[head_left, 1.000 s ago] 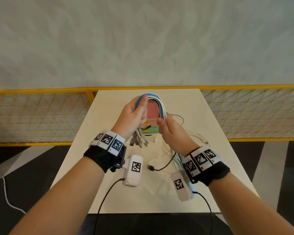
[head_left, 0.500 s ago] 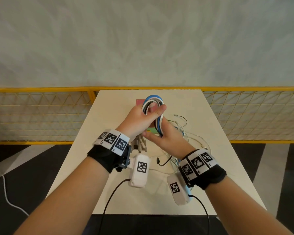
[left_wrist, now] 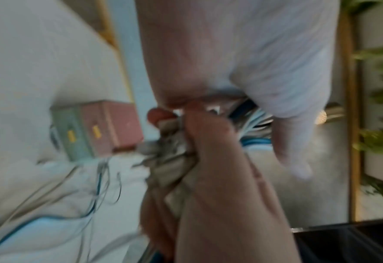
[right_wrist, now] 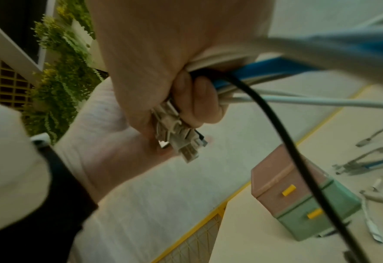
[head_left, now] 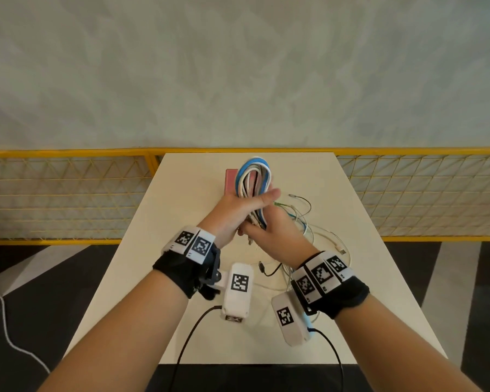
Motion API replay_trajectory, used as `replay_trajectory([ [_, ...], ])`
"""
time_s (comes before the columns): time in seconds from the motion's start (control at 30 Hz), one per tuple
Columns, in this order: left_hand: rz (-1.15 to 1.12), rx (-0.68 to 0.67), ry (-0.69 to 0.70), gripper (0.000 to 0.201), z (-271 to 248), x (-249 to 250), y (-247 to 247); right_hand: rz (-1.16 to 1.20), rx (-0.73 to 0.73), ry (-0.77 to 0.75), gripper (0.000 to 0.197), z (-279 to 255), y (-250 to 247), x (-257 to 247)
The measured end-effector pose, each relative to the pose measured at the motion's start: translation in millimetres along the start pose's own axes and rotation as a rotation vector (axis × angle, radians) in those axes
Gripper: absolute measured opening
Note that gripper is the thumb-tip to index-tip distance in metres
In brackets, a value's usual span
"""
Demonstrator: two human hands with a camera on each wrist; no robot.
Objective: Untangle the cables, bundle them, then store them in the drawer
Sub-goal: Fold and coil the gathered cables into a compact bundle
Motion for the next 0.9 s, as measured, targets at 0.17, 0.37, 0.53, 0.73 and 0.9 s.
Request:
replay_trajectory([
  [0.17, 0.056, 0.016, 0.133, 0.037, -4, 9, 1, 0.046, -0.026, -0.048, 0.040, 2, -6, -14],
  [0.37, -0.120, 0.200, 0.372, 0.050, -7, 47, -26, -0.064, -0.022, 0.110, 0.080, 3, -17, 24],
  [0.53, -0.226, 0.291, 0.375, 0.048, -4, 60, -48, -0.089, -0.108, 0.149, 0.053, -5, -6, 42],
  [0.73, -0.150, 0.326, 0.456, 0.056, -6, 66, -48, 0.028, -0.090, 0.023, 0.012, 13, 12, 3],
  [0.9, -0.245, 0.247, 0.476, 0.039, -5, 72, -70, -0.045, -0.151, 0.220, 0.024, -5, 9, 52],
])
Point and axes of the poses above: each hand's wrist, its own z-axis towards the middle knuckle, its own y-axis out of the palm, x = y × z, the point moved 9 cm from there along z, towards the middle knuckle, and after that the axes turned 8 degrees about -y, right-handed, at the moved point
